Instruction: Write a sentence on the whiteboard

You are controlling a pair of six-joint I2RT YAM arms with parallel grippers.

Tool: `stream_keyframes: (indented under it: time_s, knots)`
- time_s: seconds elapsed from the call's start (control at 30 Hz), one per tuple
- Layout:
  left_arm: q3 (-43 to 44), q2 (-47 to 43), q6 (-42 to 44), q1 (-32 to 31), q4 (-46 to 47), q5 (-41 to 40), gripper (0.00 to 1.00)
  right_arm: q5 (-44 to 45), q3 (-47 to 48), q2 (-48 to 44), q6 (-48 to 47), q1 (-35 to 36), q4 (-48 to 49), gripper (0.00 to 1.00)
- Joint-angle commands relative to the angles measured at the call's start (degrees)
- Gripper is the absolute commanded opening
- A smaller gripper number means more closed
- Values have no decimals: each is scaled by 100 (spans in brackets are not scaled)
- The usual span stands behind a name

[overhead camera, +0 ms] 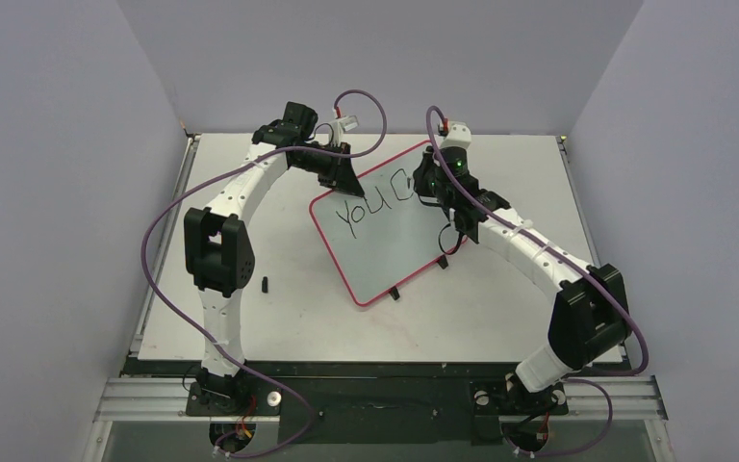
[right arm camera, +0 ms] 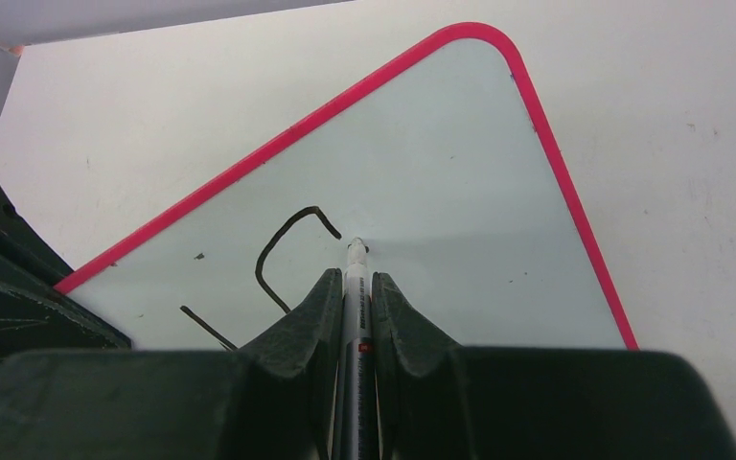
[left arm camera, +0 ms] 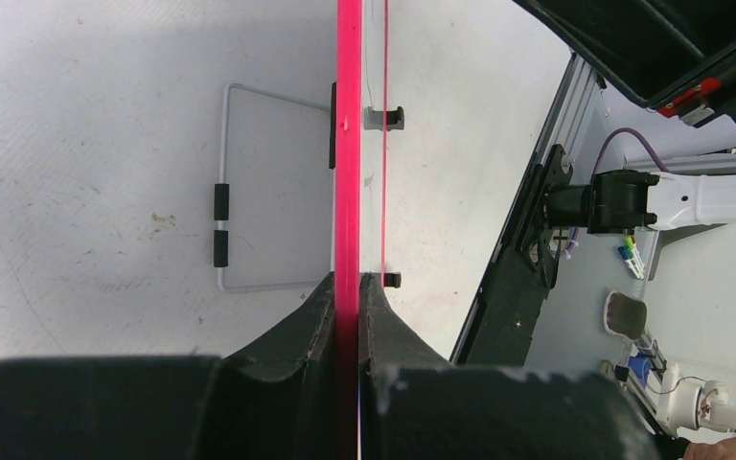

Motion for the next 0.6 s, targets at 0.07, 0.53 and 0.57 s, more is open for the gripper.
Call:
stream_keyframes:
  time_s: [0.07,0.53,0.57]
  knots:
    - [243,-318,474,-116,-2,-174,0,47,259,137,-66,-25,39,0]
    - [284,-300,474,-116,-24,-183,0,80,-463,-231,27,-29,193,0]
    - [280,-300,474,-116,-26,-182,0,89,-494,-244,22,-27,185,0]
